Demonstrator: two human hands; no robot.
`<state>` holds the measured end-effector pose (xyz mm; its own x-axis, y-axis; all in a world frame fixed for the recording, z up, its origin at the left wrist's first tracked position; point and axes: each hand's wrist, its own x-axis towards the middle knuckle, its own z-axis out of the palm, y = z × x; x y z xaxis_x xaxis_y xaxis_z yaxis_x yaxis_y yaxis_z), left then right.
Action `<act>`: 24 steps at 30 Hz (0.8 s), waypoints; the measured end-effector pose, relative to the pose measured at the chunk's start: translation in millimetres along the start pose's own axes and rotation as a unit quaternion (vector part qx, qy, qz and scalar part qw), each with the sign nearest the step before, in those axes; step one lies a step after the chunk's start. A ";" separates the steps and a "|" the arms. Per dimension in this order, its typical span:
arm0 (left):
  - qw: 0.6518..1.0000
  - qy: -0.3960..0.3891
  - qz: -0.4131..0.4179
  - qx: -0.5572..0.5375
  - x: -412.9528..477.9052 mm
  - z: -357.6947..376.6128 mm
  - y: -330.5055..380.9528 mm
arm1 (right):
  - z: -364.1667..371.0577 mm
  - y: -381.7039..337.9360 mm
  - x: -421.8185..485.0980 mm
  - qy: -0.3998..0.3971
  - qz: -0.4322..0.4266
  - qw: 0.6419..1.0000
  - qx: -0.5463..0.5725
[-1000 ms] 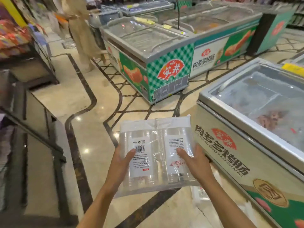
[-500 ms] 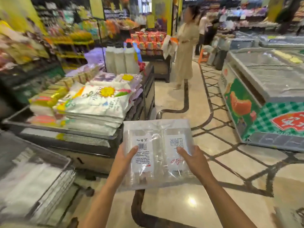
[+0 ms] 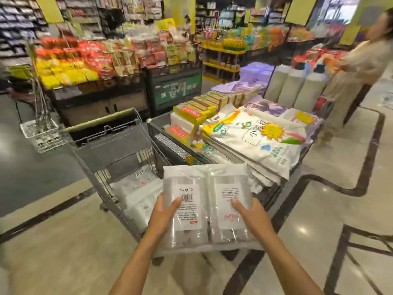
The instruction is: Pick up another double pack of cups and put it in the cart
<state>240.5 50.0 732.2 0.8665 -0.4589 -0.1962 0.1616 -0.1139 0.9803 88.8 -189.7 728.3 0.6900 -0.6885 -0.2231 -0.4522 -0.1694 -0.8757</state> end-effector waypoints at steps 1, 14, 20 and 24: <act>1.000 0.011 -0.008 0.000 12.9 -16.3 -2.0 | 17.7 -12.2 12.3 -0.011 -0.004 1.000 -0.004; 0.989 0.136 -0.050 -0.015 147.8 -151.5 -9.8 | 195.7 -97.2 177.8 -0.144 -0.042 0.988 -0.025; 0.969 0.223 -0.099 -0.040 221.2 -177.7 -29.8 | 264.1 -124.5 265.3 -0.217 -0.051 0.974 -0.051; 0.942 0.292 -0.153 -0.060 273.4 -188.2 -42.0 | 313.5 -133.8 335.7 -0.270 -0.046 0.959 -0.074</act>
<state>559.5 95.1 642.0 0.8767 0.1471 -0.4580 0.4686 -0.0460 0.8822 558.1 -177.2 636.3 0.9051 -0.2073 -0.3711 -0.4223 -0.3380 -0.8411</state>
